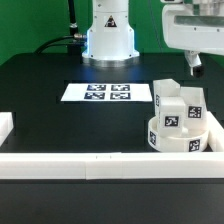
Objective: Assemble stool
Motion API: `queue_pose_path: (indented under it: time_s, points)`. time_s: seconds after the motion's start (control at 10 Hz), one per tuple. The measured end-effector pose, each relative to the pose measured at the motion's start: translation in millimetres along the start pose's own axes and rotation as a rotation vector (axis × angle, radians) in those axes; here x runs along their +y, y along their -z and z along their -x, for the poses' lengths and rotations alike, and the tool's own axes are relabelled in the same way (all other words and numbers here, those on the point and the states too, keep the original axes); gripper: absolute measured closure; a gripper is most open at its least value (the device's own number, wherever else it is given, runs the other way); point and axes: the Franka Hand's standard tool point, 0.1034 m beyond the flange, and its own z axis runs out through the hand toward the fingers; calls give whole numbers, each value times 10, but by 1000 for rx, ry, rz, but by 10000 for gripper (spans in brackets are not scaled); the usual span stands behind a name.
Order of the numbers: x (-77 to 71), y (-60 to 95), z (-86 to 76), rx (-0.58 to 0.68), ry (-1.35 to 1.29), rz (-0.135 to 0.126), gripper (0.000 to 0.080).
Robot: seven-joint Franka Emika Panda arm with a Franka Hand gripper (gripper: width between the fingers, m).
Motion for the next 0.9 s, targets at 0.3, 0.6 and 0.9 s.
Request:
queue_pose_path:
  time_s: [0.3, 0.6, 0.9]
  points:
    - [14, -7, -23, 3, 186, -1, 151]
    - [22, -18, 1, 15, 548, 30, 151]
    - [-21, -2, 0, 28, 902, 64, 151]
